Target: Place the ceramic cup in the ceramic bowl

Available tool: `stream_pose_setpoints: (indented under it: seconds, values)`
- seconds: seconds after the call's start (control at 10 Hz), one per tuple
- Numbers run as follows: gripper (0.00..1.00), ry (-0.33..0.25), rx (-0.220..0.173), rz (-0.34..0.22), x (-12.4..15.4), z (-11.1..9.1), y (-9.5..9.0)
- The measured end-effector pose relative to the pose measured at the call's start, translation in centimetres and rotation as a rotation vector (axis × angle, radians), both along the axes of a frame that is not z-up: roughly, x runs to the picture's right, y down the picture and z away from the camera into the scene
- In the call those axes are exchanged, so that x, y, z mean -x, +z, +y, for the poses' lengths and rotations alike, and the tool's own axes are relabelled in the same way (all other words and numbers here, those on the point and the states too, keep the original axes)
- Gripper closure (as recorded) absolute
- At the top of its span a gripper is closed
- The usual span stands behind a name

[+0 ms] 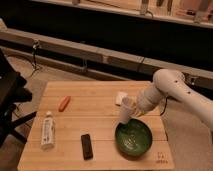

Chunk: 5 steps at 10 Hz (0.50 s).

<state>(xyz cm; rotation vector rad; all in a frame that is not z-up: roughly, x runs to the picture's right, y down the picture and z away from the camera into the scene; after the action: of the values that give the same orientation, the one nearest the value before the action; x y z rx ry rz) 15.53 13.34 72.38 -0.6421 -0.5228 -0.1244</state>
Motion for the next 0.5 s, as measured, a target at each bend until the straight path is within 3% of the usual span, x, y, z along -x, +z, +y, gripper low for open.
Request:
stream_pose_setpoints:
  seconds: [0.5]
  values:
    - [1.0,0.014,0.006,0.011,-0.62,0.75,-0.02]
